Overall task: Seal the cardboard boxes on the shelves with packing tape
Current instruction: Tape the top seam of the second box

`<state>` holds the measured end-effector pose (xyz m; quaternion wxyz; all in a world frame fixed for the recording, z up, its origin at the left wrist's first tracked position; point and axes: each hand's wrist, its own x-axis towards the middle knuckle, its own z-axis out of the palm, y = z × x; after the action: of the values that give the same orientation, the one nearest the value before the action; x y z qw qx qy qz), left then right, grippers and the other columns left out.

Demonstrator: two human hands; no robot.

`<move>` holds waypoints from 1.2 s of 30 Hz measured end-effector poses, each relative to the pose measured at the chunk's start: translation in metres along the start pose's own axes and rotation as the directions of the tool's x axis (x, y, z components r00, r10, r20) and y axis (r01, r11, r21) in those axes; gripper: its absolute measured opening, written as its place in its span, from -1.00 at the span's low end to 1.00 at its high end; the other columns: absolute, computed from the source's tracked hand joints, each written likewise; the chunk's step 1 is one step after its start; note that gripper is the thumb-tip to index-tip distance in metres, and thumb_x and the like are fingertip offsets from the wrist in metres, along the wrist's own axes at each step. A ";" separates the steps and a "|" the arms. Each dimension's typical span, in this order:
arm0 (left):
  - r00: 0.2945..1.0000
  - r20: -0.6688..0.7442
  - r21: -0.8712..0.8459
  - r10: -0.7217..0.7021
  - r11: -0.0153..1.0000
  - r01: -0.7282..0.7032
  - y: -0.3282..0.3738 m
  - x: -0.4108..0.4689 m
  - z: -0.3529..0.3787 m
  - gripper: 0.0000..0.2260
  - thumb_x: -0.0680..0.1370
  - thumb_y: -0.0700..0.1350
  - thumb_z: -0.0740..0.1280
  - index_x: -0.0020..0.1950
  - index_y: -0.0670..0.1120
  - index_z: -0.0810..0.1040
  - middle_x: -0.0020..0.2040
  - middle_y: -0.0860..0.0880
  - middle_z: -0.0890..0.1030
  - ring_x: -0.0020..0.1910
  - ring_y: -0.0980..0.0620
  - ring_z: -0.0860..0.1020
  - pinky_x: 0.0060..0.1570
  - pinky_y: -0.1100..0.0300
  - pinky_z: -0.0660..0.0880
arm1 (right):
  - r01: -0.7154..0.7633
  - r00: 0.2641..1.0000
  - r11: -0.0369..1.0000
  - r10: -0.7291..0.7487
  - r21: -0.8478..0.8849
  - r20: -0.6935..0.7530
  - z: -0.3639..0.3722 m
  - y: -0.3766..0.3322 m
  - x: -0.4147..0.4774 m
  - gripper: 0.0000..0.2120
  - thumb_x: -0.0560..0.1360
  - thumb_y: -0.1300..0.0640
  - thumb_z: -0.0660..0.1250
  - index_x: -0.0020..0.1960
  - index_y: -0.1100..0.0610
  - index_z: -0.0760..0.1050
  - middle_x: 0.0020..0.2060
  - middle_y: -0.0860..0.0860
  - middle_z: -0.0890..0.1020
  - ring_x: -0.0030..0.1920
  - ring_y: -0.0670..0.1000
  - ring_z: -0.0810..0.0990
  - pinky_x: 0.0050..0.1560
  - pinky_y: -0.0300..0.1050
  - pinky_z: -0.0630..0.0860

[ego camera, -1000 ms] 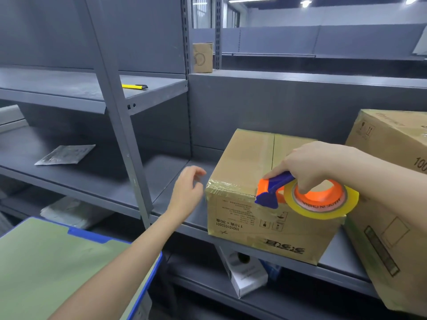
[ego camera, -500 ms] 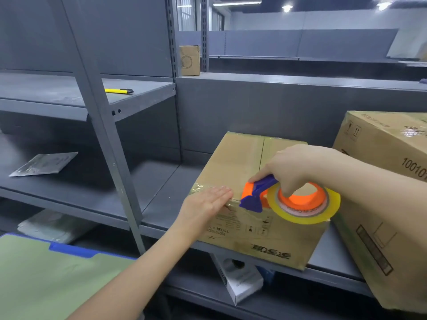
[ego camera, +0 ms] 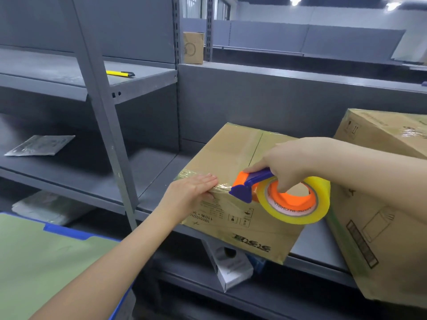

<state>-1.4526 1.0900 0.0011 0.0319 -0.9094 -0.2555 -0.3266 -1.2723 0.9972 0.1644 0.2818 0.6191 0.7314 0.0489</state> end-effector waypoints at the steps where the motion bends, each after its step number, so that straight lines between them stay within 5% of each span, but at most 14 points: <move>1: 1.000 0.003 0.007 -0.005 1.000 0.005 0.002 -0.001 0.000 -0.56 0.22 -0.29 0.58 0.08 -0.12 0.65 0.05 -0.03 0.66 0.02 -0.03 0.63 -0.06 0.03 0.59 | 0.005 1.000 1.000 -0.005 0.004 -0.010 0.002 0.001 -0.003 -0.32 0.46 0.09 0.32 0.48 -0.21 0.11 -0.35 -0.17 0.32 -0.37 -0.12 0.31 -0.44 -0.29 0.18; 9: 0.975 0.098 -0.035 -0.199 0.979 0.203 0.005 0.002 -0.001 -0.60 0.47 -0.19 0.41 0.30 -0.02 0.49 0.29 0.08 0.49 0.32 0.10 0.42 0.32 0.14 0.35 | -0.083 0.996 0.994 0.080 0.077 0.035 0.042 0.041 -0.055 -0.30 0.42 0.07 0.31 0.44 -0.32 0.10 -0.37 -0.18 0.38 -0.38 -0.15 0.37 -0.47 -0.33 0.22; 18: 0.965 0.226 0.196 -0.135 0.976 0.090 0.037 0.009 0.000 -0.46 0.55 0.04 0.28 0.49 -0.04 0.21 0.48 0.03 0.25 0.45 0.06 0.23 0.35 0.18 0.25 | -0.050 0.996 0.998 0.052 0.037 -0.074 0.061 0.034 -0.053 -0.35 0.41 0.10 0.31 0.43 -0.24 0.20 -0.11 -0.10 0.47 -0.33 -0.09 0.34 -0.35 -0.23 0.30; 20: 0.977 0.214 0.154 -0.022 0.988 -0.011 0.062 0.014 0.009 -0.41 0.45 0.01 0.42 0.42 -0.12 0.34 0.41 -0.05 0.38 0.37 -0.02 0.38 0.27 0.12 0.37 | -0.063 0.996 0.998 0.065 0.027 -0.054 0.058 0.034 -0.053 -0.34 0.40 0.11 0.32 0.42 -0.24 0.22 -0.12 -0.09 0.47 -0.35 -0.10 0.32 -0.39 -0.24 0.26; 22: 0.988 0.110 0.140 0.105 0.983 -0.120 0.081 0.020 0.021 -0.43 0.22 -0.04 0.60 0.16 -0.21 0.59 0.15 -0.13 0.61 0.10 -0.07 0.60 0.02 0.08 0.54 | -0.063 0.997 0.998 0.064 0.028 -0.032 0.057 0.034 -0.052 -0.34 0.40 0.11 0.32 0.43 -0.24 0.21 -0.13 -0.09 0.46 -0.34 -0.11 0.33 -0.42 -0.25 0.23; 25: 0.994 -0.021 0.089 0.104 0.991 -0.101 0.092 0.023 0.027 -0.53 0.09 -0.17 0.66 -0.04 -0.21 0.68 -0.04 -0.10 0.68 -0.07 -0.03 0.66 -0.15 0.10 0.59 | -0.050 0.999 0.998 0.051 0.046 -0.011 0.057 0.036 -0.051 -0.32 0.41 0.10 0.33 0.45 -0.22 0.18 -0.10 -0.08 0.47 -0.32 -0.10 0.34 -0.40 -0.27 0.25; 33: 0.995 -0.078 0.020 0.067 0.998 -0.066 0.058 0.011 0.017 -0.56 0.14 -0.31 0.62 -0.01 -0.21 0.67 -0.01 -0.12 0.67 -0.07 -0.10 0.66 -0.17 -0.03 0.59 | 0.000 0.991 1.000 0.003 0.024 -0.134 0.051 0.017 -0.041 -0.43 0.41 0.06 0.27 0.38 -0.23 0.26 -0.28 -0.11 0.42 -0.20 0.00 0.41 -0.41 -0.20 0.23; 36: 0.997 -0.060 0.003 0.041 0.999 -0.041 0.056 0.007 0.019 -0.60 0.21 -0.35 0.57 0.03 -0.22 0.66 0.02 -0.15 0.66 -0.03 -0.15 0.64 -0.12 -0.13 0.59 | -0.009 0.989 0.997 0.020 0.076 -0.147 0.054 0.020 -0.043 -0.36 0.40 0.07 0.28 0.41 -0.27 0.19 -0.33 -0.15 0.38 -0.32 -0.10 0.34 -0.42 -0.20 0.23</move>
<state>-1.4095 1.0492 -0.0035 0.0471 -0.9041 -0.2362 -0.3530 -1.2259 0.9462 0.1426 0.2029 0.6293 0.7470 0.0691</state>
